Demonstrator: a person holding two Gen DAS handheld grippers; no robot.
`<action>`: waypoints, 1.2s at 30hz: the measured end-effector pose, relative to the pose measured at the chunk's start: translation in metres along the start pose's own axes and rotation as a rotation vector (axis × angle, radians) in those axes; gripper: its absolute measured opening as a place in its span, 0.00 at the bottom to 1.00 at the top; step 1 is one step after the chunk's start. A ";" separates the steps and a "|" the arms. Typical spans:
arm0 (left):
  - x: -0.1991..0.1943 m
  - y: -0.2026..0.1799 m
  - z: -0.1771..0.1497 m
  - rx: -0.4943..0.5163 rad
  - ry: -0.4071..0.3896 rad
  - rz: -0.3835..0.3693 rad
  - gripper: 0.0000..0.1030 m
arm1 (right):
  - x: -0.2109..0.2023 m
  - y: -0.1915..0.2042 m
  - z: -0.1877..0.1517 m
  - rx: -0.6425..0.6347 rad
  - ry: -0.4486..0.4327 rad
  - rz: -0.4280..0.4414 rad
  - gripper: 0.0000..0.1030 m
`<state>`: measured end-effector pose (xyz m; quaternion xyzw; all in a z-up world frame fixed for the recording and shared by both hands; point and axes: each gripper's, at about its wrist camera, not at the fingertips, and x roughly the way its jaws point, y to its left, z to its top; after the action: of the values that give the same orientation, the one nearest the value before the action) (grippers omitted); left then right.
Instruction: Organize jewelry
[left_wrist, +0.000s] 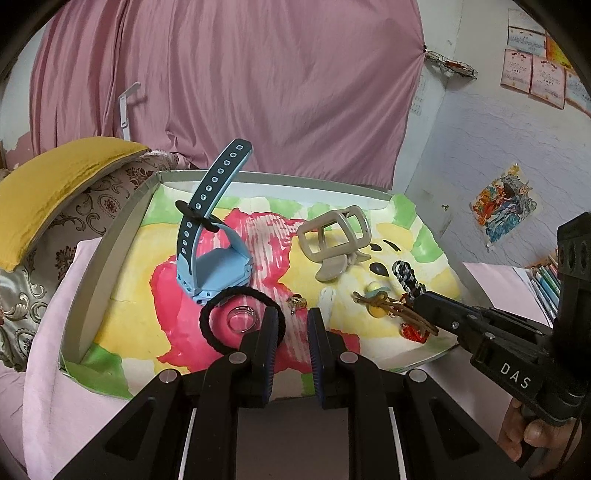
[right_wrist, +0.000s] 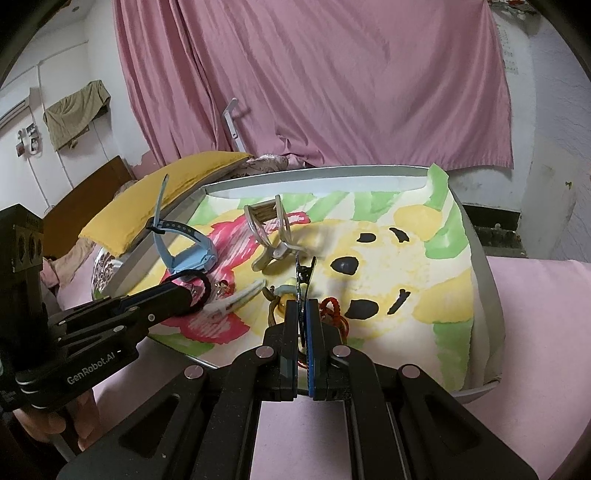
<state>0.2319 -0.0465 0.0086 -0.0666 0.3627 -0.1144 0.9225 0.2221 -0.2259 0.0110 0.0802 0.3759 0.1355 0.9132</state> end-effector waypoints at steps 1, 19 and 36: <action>0.000 0.000 0.000 0.000 0.000 0.000 0.15 | 0.000 0.000 0.000 0.003 0.001 0.001 0.04; -0.018 0.007 0.000 -0.010 -0.094 0.014 0.18 | -0.017 -0.005 -0.003 0.016 -0.095 -0.035 0.31; -0.084 0.009 -0.009 -0.023 -0.368 0.018 0.88 | -0.091 0.017 -0.017 -0.062 -0.368 -0.104 0.71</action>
<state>0.1677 -0.0162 0.0554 -0.0937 0.1898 -0.0879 0.9734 0.1453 -0.2368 0.0639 0.0559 0.2017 0.0828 0.9743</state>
